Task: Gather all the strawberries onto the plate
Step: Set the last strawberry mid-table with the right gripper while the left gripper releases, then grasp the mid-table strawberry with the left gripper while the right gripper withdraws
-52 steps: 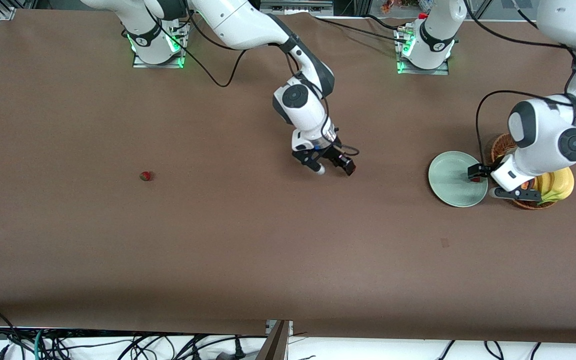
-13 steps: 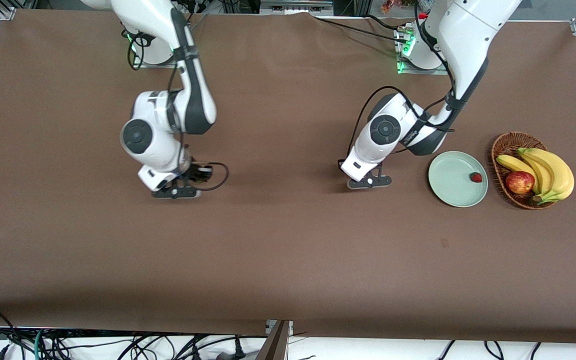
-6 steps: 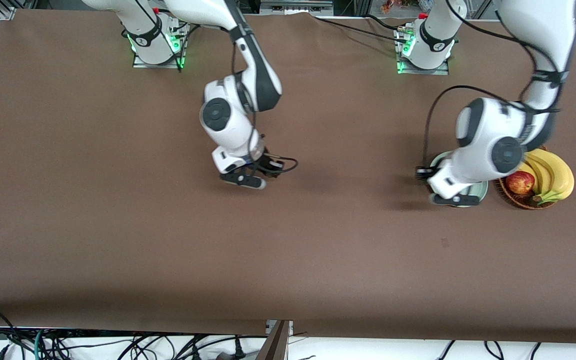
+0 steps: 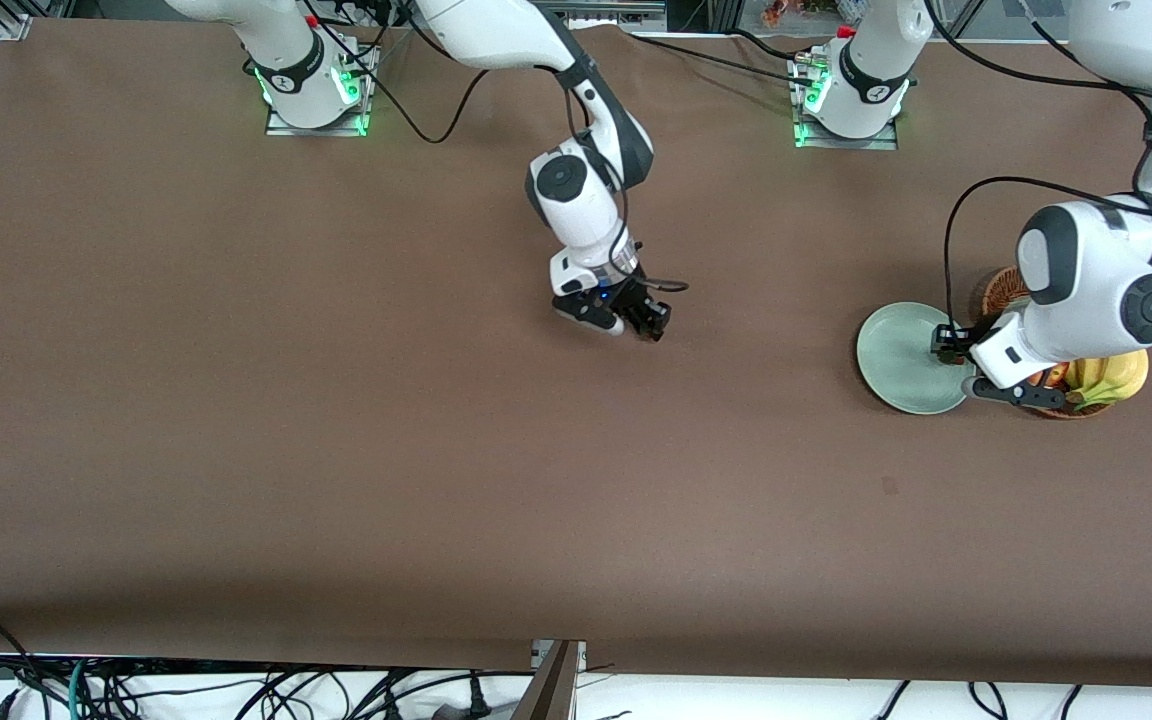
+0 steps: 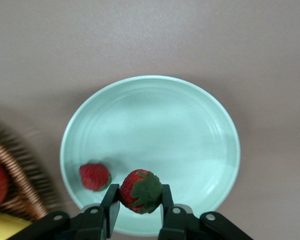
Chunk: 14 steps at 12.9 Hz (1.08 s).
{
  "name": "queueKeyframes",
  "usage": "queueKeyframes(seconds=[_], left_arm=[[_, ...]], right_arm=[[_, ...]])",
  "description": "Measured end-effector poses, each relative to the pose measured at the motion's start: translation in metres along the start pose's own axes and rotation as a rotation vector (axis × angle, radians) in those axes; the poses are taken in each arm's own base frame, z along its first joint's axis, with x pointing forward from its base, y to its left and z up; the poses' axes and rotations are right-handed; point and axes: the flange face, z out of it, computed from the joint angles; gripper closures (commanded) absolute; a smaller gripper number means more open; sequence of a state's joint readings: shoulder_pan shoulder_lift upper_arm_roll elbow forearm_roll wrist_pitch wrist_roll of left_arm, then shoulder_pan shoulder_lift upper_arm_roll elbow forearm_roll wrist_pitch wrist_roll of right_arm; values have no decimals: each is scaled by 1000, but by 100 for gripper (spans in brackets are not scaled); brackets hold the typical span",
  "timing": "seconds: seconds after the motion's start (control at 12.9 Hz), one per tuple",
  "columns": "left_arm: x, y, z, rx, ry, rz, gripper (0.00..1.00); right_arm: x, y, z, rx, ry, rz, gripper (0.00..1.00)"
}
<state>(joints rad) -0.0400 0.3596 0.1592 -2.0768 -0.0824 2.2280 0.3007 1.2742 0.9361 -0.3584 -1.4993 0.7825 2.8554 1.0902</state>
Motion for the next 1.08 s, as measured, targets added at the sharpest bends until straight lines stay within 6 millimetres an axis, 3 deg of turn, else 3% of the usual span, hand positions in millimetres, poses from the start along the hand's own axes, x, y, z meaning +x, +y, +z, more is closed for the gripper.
queueKeyframes(seconds=[0.15, 0.23, 0.31, 0.54, 0.77, 0.93, 1.08], left_arm=[[-4, 1, 30, 11, 8, 1, 68], [-4, 0, 38, 13, 3, 0, 47], [-3, 0, 42, 15, 3, 0, 1], [-1, 0, 39, 17, 11, 1, 0], [5, 10, 10, 11, 27, -13, 0], [9, 38, -27, -3, 54, -59, 0], [10, 88, -48, -20, 67, -106, 0]], right_arm=[[-12, -14, -6, 39, -7, 75, 21], [-9, -22, -11, 54, -4, 88, 21], [1, -28, -16, 47, -2, 94, 21], [59, -40, -38, -127, 12, 28, 20], [124, -60, -100, -245, -44, -86, 1], [173, -64, -154, -322, -96, -186, 0], [221, -59, -200, -369, -118, -240, 0]])
